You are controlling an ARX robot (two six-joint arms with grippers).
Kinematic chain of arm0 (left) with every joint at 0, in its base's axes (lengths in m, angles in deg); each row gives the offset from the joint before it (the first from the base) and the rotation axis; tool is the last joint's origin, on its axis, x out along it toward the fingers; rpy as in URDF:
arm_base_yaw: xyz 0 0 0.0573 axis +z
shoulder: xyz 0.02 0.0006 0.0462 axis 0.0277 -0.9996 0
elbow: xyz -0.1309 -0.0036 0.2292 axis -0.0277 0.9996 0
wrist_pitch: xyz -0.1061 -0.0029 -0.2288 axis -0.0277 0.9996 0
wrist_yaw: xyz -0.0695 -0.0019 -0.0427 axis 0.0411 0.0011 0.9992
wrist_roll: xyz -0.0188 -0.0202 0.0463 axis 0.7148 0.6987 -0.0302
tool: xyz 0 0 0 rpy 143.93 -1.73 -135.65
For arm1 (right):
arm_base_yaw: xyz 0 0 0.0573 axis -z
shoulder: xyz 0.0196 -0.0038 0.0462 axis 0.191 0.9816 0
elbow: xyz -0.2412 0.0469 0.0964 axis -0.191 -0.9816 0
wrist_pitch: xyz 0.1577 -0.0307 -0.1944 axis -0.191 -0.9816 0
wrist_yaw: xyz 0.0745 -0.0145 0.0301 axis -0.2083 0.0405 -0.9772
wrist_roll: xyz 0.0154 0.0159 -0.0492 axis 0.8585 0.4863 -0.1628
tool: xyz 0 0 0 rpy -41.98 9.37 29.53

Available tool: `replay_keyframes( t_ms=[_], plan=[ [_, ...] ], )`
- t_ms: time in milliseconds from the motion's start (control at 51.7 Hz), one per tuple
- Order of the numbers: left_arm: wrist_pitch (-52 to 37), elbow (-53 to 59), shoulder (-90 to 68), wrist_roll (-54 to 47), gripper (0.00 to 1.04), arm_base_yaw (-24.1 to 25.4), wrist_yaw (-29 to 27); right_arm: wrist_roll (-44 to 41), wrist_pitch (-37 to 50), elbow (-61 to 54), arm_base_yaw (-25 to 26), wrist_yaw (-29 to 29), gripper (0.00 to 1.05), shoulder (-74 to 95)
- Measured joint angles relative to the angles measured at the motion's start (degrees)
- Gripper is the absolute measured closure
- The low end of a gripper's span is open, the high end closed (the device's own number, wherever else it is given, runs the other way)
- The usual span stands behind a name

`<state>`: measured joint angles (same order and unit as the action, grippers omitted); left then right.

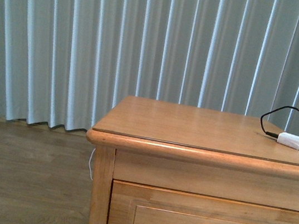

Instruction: Place pink marker in drawer with both arms

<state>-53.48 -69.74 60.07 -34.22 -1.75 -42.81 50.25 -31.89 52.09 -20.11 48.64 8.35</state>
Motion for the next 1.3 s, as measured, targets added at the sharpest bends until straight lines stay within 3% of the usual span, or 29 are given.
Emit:
replay_keyframes(
  t_ms=[97, 174, 232, 329, 1025, 1121, 1295],
  plan=[
    [0.0, 0.0, 0.0, 0.0, 0.06, 0.0, 0.0, -0.2, -0.5, -1.6, 1.6, -1.6, 1.04, -2.4],
    [0.0, 0.0, 0.0, 0.0, 0.06, 0.0, 0.0, -0.2, -1.3, -2.8, 3.1, -3.2, 1.03, -4.3],
    [0.0, 0.0, 0.0, 0.0, 0.06, 0.0, 0.0, -0.2, -2.1, -3.7, 6.4, -7.7, 1.03, -5.7],
    [0.0, 0.0, 0.0, 0.0, 0.06, 0.0, 0.0, -0.2, -3.0, -4.7, 8.8, -8.2, 1.03, -7.8],
    [0.0, 0.0, 0.0, 0.0, 0.06, 0.0, 0.0, -0.2, -9.8, -9.0, 9.0, -8.6, 1.03, -19.8],
    [0.0, 0.0, 0.0, 0.0, 0.06, 0.0, 0.0, -0.2, -19.0, -9.0, 9.0, -8.7, 1.03, -26.7],
    [0.0, 0.0, 0.0, 0.0, 0.06, 0.0, 0.0, -0.2, -20.0, -9.0, 9.0, -8.7, 1.03, -29.5]
  ],
)
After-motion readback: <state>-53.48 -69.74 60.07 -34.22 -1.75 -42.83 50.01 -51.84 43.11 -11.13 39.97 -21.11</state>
